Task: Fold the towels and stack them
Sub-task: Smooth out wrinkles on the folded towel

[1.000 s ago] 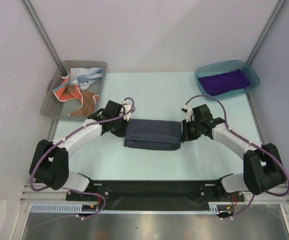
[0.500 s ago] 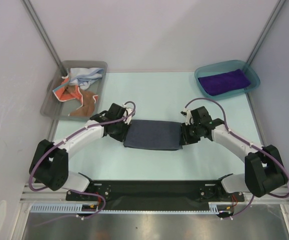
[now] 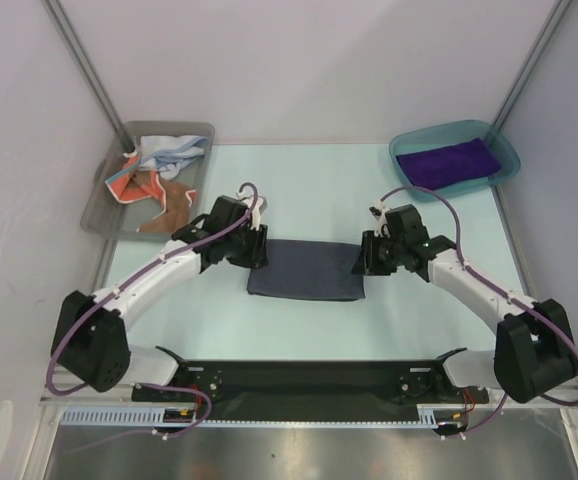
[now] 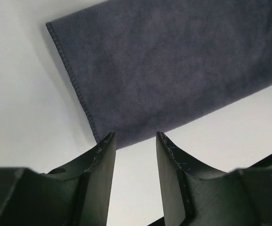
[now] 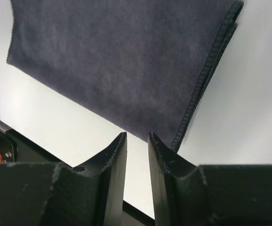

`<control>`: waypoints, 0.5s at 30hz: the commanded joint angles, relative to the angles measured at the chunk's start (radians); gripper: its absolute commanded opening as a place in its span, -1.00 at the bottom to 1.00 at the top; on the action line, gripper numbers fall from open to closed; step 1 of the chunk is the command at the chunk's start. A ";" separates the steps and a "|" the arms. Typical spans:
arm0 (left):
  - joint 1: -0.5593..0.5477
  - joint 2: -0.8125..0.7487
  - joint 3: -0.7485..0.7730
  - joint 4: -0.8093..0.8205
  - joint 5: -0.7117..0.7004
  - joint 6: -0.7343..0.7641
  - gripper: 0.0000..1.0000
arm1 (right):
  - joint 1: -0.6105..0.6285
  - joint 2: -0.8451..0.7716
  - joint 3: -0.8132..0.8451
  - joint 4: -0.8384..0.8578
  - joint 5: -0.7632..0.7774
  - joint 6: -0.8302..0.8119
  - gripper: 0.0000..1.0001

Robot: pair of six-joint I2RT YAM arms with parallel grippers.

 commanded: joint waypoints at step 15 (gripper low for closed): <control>0.073 0.210 0.059 0.006 -0.136 -0.161 0.01 | -0.003 0.048 -0.133 0.214 0.177 0.134 0.17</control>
